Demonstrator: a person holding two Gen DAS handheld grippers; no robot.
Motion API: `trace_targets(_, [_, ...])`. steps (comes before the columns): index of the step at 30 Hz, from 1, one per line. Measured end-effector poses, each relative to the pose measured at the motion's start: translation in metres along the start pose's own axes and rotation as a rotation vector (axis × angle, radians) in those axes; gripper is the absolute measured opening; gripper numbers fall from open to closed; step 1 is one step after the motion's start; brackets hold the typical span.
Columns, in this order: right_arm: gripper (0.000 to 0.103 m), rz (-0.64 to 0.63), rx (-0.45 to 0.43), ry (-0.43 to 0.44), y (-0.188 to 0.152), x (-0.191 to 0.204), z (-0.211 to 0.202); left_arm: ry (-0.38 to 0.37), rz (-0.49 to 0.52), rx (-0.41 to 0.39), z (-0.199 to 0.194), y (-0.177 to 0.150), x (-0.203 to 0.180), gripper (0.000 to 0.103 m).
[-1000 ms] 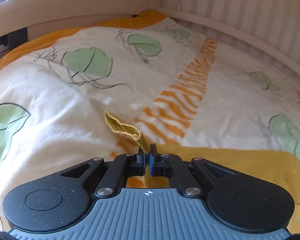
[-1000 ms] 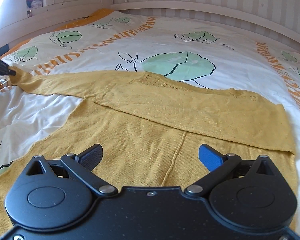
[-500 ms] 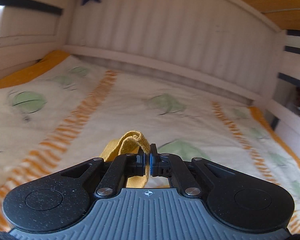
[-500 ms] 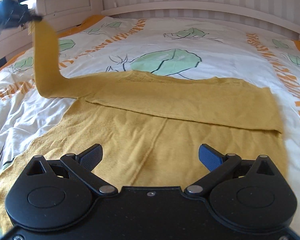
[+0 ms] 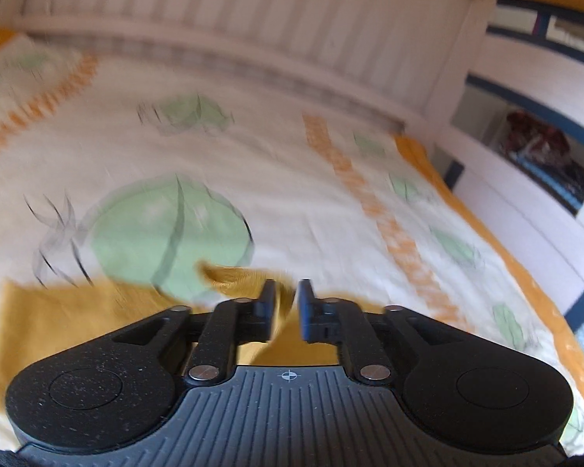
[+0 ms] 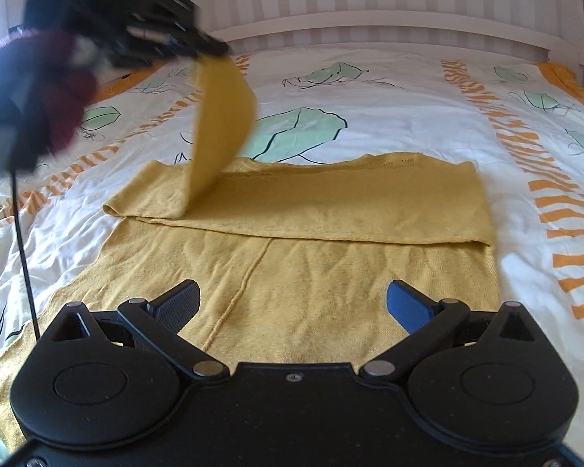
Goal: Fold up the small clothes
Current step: 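Grasp the cuff with the left tool and fold the sleeve across the body, then grasp the sweater side edge with the right tool and fold it inward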
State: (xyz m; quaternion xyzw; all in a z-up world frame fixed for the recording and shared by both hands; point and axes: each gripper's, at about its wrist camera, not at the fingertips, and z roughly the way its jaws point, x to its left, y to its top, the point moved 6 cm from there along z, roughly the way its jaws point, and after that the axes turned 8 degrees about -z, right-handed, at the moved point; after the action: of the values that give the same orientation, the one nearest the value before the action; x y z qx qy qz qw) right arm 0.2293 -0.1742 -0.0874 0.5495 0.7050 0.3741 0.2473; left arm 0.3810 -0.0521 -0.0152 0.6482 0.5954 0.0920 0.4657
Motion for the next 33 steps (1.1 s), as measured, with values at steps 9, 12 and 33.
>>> trace_targets(9, [0.102,0.028,0.020,0.003,0.001,-0.007,0.012,0.060,0.098,-0.020,-0.014,-0.033,0.006,0.050])
trace_targets(12, [0.102,0.050,0.014,0.005,0.009,-0.014,0.019,0.144,0.086,-0.040,-0.029,-0.042,0.030,0.050])
trace_targets(33, [0.087,0.210,0.037,0.022,0.059,-0.078,0.107,0.412,0.064,-0.058,-0.044,-0.118,0.137,0.056])
